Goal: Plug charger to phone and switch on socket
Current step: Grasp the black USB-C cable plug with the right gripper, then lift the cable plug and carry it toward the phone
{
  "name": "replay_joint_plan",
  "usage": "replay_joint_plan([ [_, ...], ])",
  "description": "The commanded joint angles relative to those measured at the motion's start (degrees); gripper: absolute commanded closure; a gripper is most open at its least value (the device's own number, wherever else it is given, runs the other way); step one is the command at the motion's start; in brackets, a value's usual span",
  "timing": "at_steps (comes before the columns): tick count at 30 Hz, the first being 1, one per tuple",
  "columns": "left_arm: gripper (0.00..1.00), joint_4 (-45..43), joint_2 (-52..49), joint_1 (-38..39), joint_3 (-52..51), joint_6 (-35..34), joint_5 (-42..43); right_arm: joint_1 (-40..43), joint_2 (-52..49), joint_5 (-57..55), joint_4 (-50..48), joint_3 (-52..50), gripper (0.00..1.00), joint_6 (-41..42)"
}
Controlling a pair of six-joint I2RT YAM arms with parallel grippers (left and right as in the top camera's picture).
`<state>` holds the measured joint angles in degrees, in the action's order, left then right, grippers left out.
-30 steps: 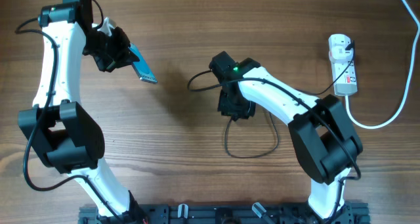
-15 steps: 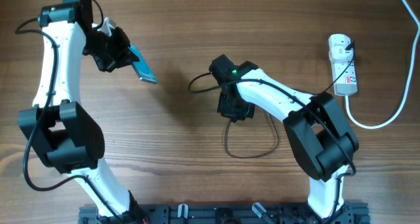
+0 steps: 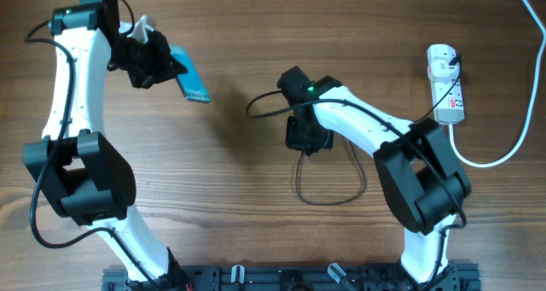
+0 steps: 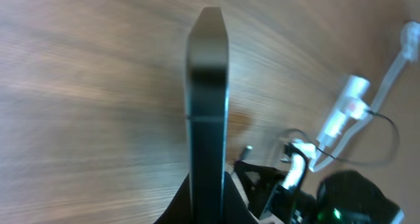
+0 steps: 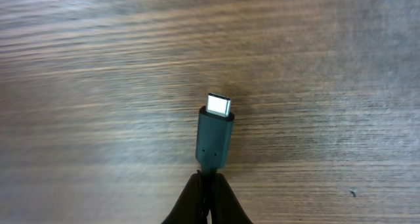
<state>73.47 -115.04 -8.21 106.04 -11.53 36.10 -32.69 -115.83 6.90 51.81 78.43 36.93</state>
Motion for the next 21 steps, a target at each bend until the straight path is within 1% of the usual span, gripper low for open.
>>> replay_joint_plan([
  [1, 0.96, -2.6, 1.5, 0.1, 0.8, 11.4, 25.0, 0.4, 12.7, 12.5, -1.0, 1.7, 0.96, -15.5],
  [2, 0.96, -2.6, 1.5, 0.3, 0.8, 15.1, 31.6, 0.2, 16.9, 16.2, -0.8, 1.7, 0.96, -19.3],
  [3, 0.96, -2.6, 1.5, 0.6, 0.8, 16.9, 34.9, -0.1, 20.0, 18.2, -0.5, 1.7, 0.96, -20.9],
  [4, 0.96, -2.6, 1.5, 1.2, 0.8, 17.4, 35.9, -0.5, 23.6, 18.9, 0.0, 1.7, 0.96, -22.0],
  [8, 0.96, -3.0, 1.5, 5.3, 0.8, 18.9, 35.9, -3.0, 29.4, 17.9, 3.4, 1.7, 0.96, -23.6],
  [10, 0.96, -3.9, 1.5, 8.2, 0.8, 20.6, 35.9, -5.0, 29.4, 17.0, 4.3, 1.6, 0.96, -22.9],
  [11, 0.96, -3.9, 1.5, 9.5, 0.8, 21.9, 35.8, -5.7, 29.4, 16.0, 4.1, 1.6, 0.96, -21.2],
  [12, 0.96, -4.6, 1.5, 11.2, 0.8, 21.9, 35.6, -6.2, 29.4, 14.1, 3.5, 1.6, 0.96, -19.9],
  [15, 0.96, -5.7, 1.5, 12.6, 0.8, 21.9, 35.6, -6.3, 29.4, 13.0, 2.9, 1.6, 0.96, -18.7],
  [16, 0.96, -5.7, 1.5, 12.6, 0.8, 21.9, 35.0, -6.3, 29.4, 11.0, 2.9, 1.6, 0.96, -17.9],
  [17, 0.96, -5.8, 1.5, 12.6, 0.8, 21.8, 34.1, -6.3, 29.4, 8.7, 3.0, 1.6, 0.96, -15.0],
  [18, 0.96, -5.9, 1.5, 12.3, 0.8, 21.7, 31.8, -6.3, 29.4, 6.7, 3.1, 1.6, 0.92, -12.3],
  [19, 0.96, -6.1, 1.5, 11.6, 0.8, 18.4, 26.7, -6.3, 29.2, 5.3, 3.1, 1.6, 0.83, -9.6],
  [20, 0.96, -6.5, 1.5, 11.0, 0.8, 15.5, 23.5, -6.3, 29.1, 5.3, 3.0, 1.6, 0.81, -9.2],
  [21, 0.96, -7.0, 1.5, 10.2, 0.8, 11.0, 18.1, -6.3, 29.0, 5.2, 3.1, 1.6, 0.73, -8.4],
])
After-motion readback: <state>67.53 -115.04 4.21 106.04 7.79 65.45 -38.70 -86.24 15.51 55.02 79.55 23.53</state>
